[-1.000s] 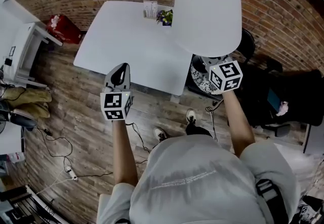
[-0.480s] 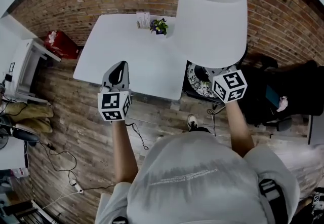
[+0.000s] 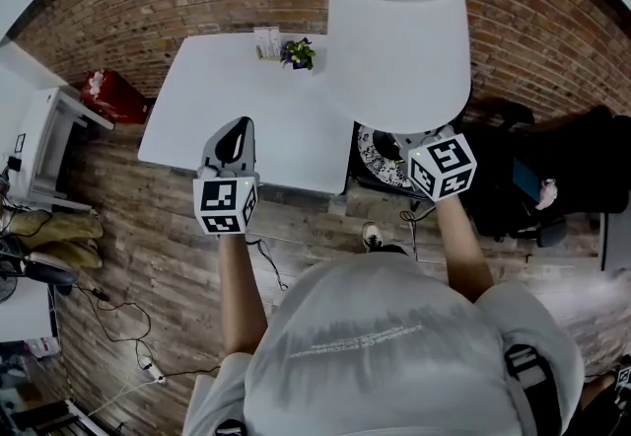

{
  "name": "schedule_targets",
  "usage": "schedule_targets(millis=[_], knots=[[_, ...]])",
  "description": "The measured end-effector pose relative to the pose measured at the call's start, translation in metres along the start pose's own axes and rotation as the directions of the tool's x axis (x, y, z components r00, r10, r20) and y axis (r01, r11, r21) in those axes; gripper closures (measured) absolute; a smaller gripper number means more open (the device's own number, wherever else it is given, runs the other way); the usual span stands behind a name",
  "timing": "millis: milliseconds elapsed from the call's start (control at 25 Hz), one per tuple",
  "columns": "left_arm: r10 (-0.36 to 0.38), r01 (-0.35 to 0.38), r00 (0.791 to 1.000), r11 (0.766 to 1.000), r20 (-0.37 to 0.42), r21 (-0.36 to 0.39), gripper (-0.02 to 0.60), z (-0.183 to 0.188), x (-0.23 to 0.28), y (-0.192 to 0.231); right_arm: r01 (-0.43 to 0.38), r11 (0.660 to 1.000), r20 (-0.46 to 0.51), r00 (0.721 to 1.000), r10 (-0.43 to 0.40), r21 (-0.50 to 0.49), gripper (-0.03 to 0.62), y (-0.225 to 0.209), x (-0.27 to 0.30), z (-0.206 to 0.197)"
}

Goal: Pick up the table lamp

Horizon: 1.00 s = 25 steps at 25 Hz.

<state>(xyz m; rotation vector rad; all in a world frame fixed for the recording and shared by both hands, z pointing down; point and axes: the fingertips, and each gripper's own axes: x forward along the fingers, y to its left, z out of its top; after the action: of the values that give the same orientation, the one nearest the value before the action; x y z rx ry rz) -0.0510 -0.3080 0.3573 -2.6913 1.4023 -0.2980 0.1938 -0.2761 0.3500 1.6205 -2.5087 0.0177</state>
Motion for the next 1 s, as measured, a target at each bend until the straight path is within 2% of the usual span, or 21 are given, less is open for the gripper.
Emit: schedule_targets(millis=[320, 680, 1000], knots=[[0.003, -0.002, 1.0, 1.0, -0.019, 0.031, 0.568, -0.001, -0.001, -0.005, -0.009, 1.0, -0.009, 1.0, 0.009, -0.017, 0.439, 0.001, 0.004, -0.004], [0.013, -0.012, 0.999, 1.0, -0.039, 0.022, 0.567, -0.009, -0.004, -0.004, -0.041, 0.999, 0.026, 0.999, 0.041, -0.023, 0.439, 0.006, 0.006, -0.001], [0.011, -0.01, 0.998, 1.0, -0.06, 0.018, 0.568, -0.014, 0.0, -0.009, -0.066, 0.998, 0.019, 0.998, 0.066, -0.017, 0.439, 0.005, 0.008, -0.011]])
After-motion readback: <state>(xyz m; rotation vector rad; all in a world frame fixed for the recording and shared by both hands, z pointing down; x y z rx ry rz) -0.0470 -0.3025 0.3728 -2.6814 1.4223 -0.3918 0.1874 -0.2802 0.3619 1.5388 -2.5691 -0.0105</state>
